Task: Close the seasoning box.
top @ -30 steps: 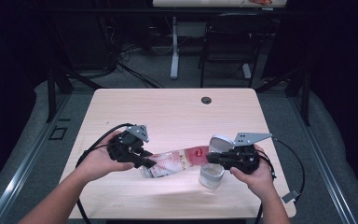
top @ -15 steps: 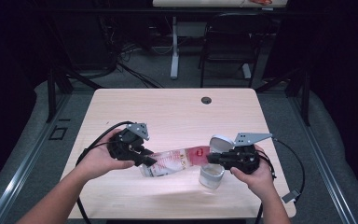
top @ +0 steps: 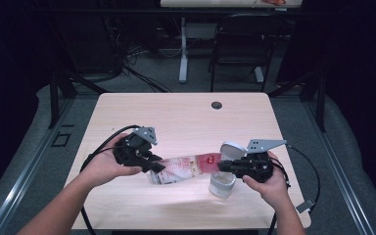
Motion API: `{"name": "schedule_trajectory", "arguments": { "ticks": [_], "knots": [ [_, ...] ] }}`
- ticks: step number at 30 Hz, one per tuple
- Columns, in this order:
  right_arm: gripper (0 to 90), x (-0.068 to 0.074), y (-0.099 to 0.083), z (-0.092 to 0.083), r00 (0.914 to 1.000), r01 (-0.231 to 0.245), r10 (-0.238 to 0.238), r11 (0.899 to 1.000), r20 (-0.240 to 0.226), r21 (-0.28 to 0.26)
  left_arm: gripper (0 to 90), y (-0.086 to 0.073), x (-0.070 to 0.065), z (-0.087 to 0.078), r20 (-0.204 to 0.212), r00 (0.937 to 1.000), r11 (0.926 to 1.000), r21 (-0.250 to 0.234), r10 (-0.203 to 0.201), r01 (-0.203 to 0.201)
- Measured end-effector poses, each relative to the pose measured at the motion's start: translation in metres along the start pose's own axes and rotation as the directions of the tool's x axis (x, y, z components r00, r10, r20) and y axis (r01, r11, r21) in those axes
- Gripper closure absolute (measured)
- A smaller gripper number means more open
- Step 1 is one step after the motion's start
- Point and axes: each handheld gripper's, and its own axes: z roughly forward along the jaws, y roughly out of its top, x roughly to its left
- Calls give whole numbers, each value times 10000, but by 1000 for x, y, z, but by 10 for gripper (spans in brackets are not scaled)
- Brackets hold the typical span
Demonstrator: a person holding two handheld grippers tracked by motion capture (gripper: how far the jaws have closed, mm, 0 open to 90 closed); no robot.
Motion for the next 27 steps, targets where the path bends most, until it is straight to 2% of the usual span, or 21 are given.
{"name": "schedule_trajectory", "arguments": {
  "ticks": [27],
  "knots": [
    [850,-3,-3,-1,9999,-112,112,9999,25,-67,734,11,0,-4,-72,9999,9999,97,92,-91]
  ]
}}
